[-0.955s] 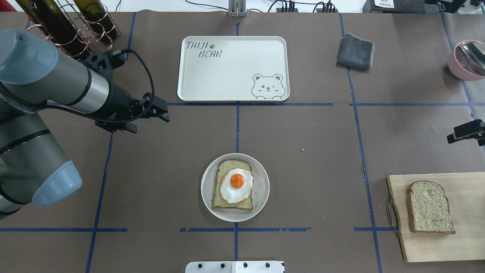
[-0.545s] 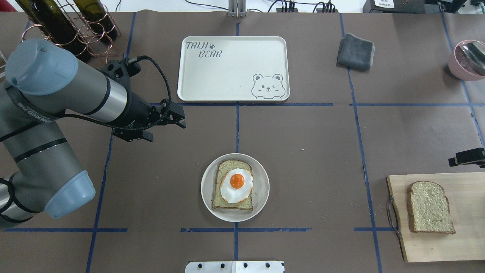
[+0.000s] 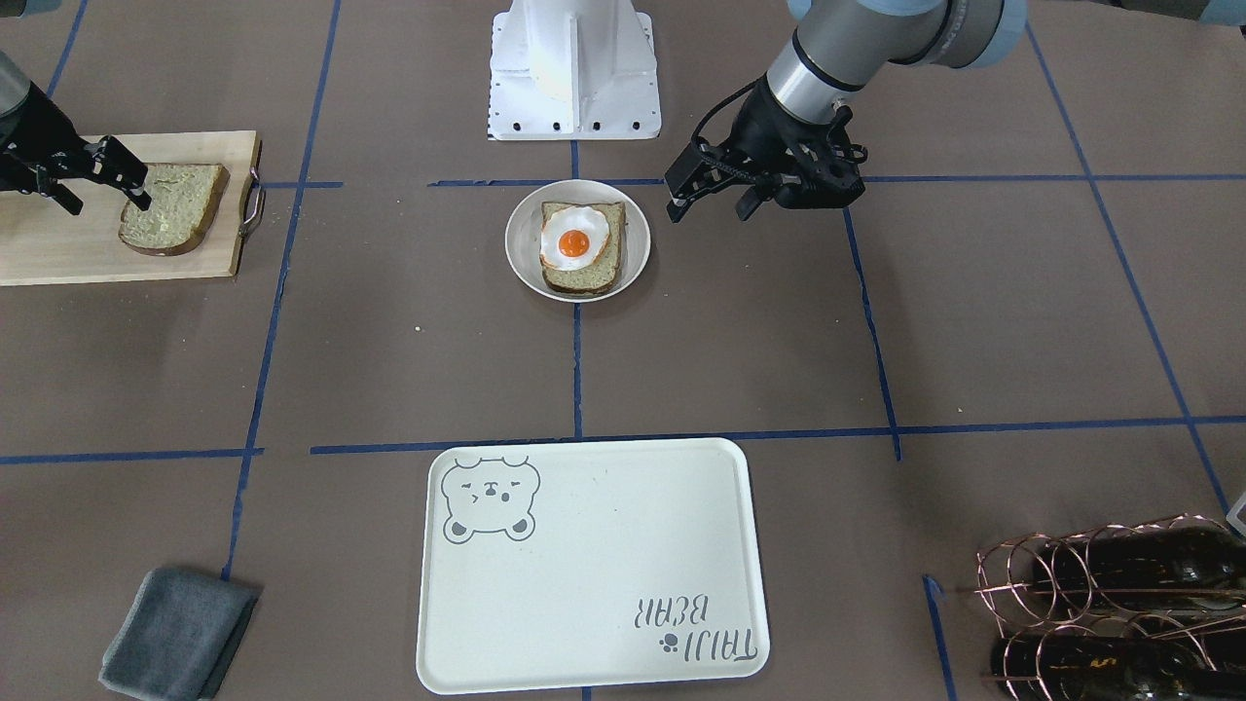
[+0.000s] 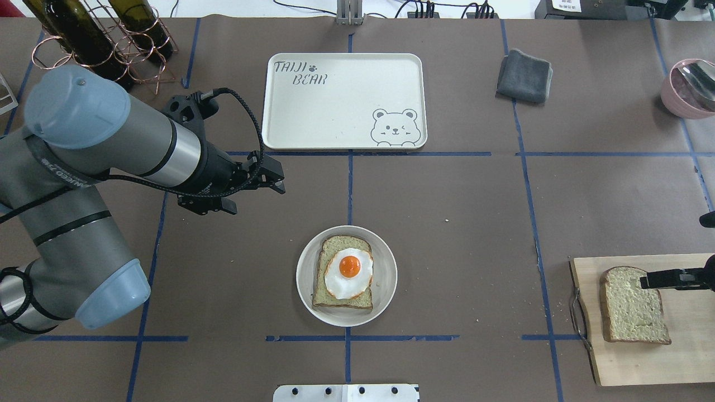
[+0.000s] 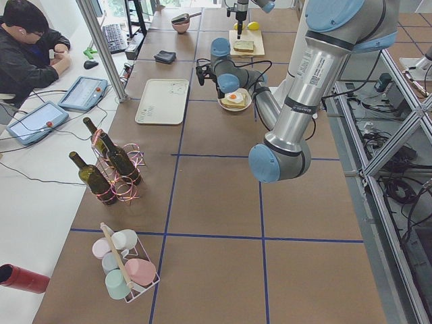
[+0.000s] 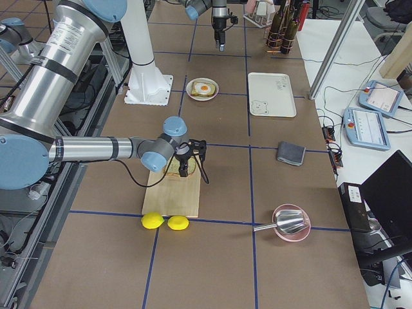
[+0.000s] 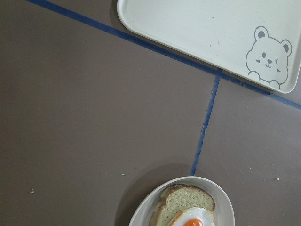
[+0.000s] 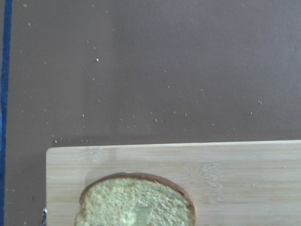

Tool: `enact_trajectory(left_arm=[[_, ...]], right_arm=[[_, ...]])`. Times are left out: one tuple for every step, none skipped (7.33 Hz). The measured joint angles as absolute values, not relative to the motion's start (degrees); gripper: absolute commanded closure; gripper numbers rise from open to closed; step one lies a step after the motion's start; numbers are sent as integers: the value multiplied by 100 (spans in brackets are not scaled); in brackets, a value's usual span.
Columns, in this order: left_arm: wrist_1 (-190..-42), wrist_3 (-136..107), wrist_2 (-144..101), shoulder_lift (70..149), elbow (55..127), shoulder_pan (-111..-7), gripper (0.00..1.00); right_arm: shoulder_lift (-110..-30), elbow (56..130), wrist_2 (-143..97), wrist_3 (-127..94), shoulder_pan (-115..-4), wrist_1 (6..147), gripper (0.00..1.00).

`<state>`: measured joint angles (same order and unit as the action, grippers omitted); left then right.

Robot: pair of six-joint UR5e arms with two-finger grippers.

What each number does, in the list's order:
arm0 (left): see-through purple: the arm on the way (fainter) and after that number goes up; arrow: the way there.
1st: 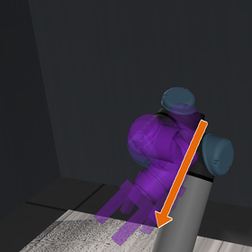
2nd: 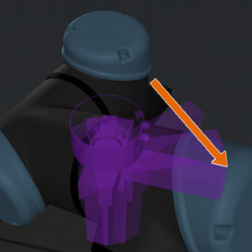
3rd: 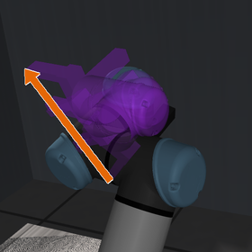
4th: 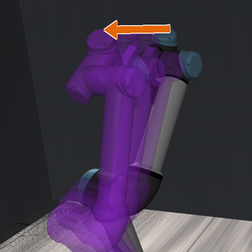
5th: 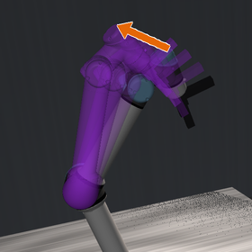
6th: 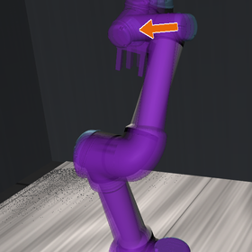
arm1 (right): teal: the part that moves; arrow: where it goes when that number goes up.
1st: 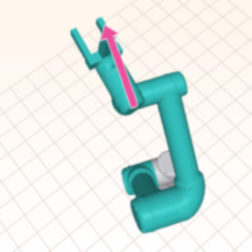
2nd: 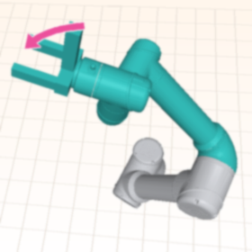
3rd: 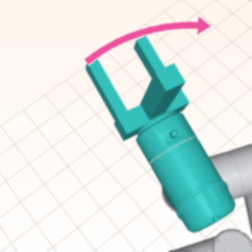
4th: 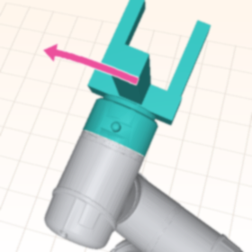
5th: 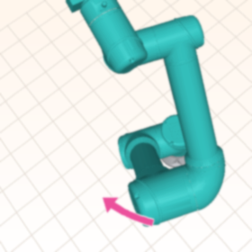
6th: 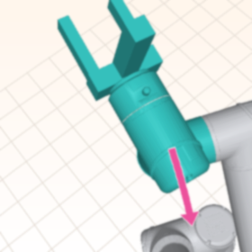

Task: Make sandwich and place on tray
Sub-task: 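Move the left gripper beside the plate while the right gripper reaches the bread slice, then grasp the bread slice on the cutting board with the right gripper and lift it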

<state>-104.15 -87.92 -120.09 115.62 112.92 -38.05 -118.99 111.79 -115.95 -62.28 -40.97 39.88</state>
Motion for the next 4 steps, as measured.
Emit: enact_trajectory(left_arm=[[-10415, -8794, -11979, 11570, 11283, -3789, 0], [-10415, -8792, -11966, 11576, 11274, -3784, 0], [-10415, -8790, -11958, 11580, 11268, -3781, 0], [-10415, -8789, -11955, 11582, 11263, -3780, 0]], right_arm=[[-12008, 11146, -11558, -6264, -3962, 3904, 19], [-12053, 11093, -11548, -6270, -3860, 3873, 21], [-12062, 11043, -11548, -6270, -3772, 3864, 24], [-12052, 10990, -11548, -6273, -3691, 3860, 32]])
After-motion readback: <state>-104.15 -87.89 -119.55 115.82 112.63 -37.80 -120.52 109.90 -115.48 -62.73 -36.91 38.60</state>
